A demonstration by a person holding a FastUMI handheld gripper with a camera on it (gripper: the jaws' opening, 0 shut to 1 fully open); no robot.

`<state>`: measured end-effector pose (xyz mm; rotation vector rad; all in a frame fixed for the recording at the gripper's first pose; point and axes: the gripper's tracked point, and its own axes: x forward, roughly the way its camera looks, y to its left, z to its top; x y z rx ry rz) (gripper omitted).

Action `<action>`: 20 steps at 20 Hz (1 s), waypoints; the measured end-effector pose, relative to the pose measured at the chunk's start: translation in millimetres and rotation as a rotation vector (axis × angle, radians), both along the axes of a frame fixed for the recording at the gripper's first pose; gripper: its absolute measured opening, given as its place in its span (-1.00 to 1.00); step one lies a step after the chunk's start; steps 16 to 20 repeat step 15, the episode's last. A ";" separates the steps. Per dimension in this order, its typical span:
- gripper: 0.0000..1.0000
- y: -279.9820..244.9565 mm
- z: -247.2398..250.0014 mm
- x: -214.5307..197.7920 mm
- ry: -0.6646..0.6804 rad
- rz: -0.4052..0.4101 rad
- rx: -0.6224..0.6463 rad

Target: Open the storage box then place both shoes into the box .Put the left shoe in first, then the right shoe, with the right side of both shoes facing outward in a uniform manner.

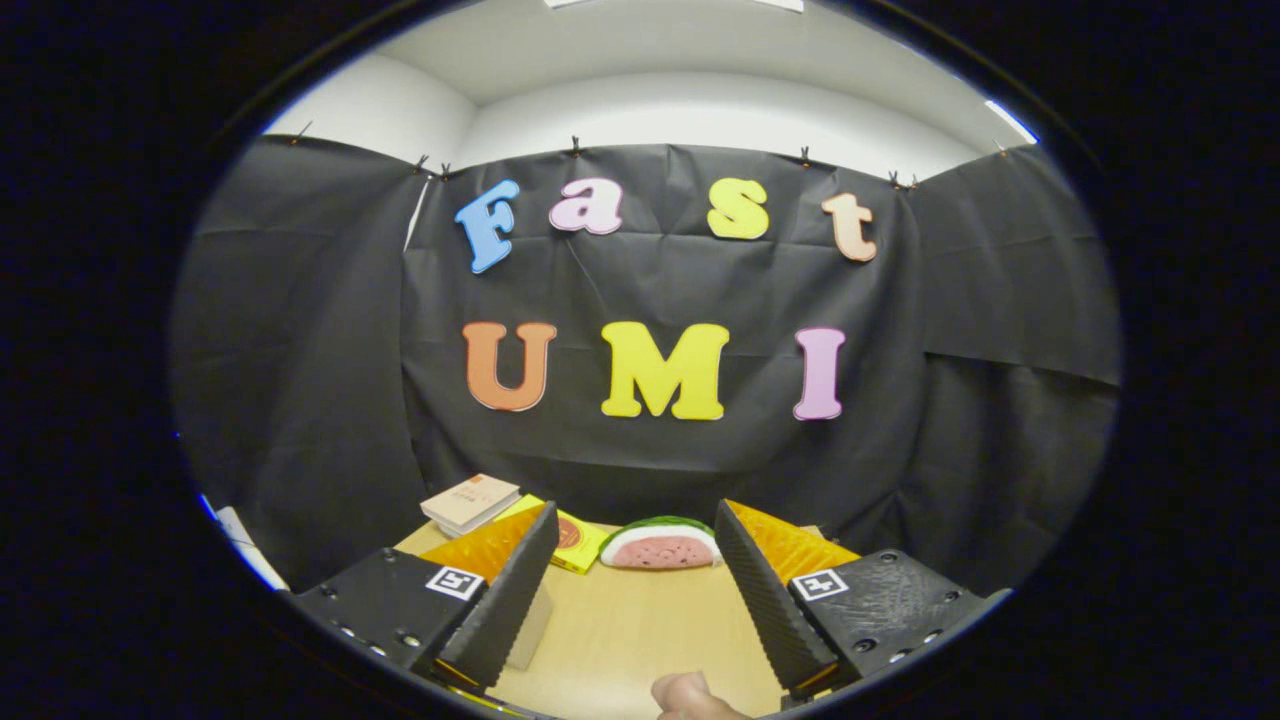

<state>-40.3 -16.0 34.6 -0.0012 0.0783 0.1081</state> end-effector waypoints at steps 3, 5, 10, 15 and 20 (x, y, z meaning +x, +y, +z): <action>0.91 -16.9 -4.3 4.5 0.016 -0.028 0.024; 0.91 -24.6 -3.7 7.7 0.018 -0.032 0.039; 0.91 -46.9 -12.3 10.3 0.014 -0.065 0.023; 0.91 -54.6 -24.6 9.5 -0.001 -0.060 -0.053; 0.91 -54.6 -24.6 9.5 -0.001 -0.060 -0.053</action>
